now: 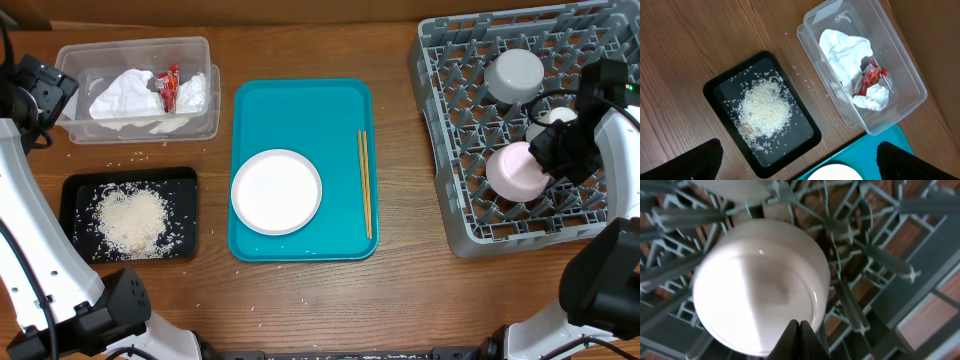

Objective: Sort waste into correct bins and load items into the dishwasher
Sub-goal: 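Open the right gripper and lift it away from the small plate, then reach the right gripper to the chopsticks on the teal tray and grasp one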

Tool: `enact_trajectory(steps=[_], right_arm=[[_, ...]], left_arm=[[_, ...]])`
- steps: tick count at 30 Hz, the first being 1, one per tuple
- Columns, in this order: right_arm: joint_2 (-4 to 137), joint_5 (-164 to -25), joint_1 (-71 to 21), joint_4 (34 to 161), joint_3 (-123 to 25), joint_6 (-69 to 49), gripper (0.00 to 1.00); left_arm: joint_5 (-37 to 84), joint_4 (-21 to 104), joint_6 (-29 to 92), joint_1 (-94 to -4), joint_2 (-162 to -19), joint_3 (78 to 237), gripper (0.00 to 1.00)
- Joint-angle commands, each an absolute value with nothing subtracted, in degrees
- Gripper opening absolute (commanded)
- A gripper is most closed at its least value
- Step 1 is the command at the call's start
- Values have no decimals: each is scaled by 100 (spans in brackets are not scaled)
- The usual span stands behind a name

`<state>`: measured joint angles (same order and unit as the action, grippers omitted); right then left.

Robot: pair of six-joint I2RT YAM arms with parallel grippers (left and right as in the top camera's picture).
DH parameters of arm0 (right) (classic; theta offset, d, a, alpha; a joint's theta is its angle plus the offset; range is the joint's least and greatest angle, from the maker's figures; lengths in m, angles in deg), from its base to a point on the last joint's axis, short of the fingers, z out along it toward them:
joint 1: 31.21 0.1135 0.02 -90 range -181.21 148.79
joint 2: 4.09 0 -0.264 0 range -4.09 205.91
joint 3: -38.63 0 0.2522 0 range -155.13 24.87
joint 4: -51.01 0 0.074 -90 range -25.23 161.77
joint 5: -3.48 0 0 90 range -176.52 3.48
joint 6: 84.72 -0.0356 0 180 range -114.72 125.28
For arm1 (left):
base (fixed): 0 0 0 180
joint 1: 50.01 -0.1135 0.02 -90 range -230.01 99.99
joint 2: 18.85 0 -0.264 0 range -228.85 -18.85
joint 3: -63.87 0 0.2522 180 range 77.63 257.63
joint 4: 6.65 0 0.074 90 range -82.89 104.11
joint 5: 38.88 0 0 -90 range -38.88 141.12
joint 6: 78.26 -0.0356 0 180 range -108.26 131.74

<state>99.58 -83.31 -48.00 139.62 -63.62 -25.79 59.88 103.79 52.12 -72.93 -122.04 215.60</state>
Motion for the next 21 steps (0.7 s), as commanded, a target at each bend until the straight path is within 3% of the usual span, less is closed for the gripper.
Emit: enact_trajectory(steps=[1,6,10,12,15,17,19,21], right_arm=[[9764,-8862,-4735,13940,-6534,-2295,4],[9237,-10196,-4296,13634,-6554,-1381,4],[8962,-10375,-3616,13542,-6554,-1353,5],[8957,-10351,-3170,13536,-6547,-1351,19],[9030,-10073,-2473,13378,-6469,-1355,52],[9119,-9809,-1972,13204,-6394,-1377,67],[9250,-9505,-1502,13000,-6316,-1521,75],[9427,-9284,-1124,12786,-6255,-1646,76]], left_arm=[[6007,10390,5289,-7286,-12261,21534,100],[6007,10390,5289,-7286,-12261,21534,100],[6007,10390,5289,-7286,-12261,21534,100],[6007,10390,5289,-7286,-12261,21534,100],[6007,10390,5289,-7286,-12261,21534,100],[6007,10390,5289,-7286,-12261,21534,100],[6007,10390,5289,-7286,-12261,21534,100],[6007,10390,5289,-7286,-12261,21534,100]])
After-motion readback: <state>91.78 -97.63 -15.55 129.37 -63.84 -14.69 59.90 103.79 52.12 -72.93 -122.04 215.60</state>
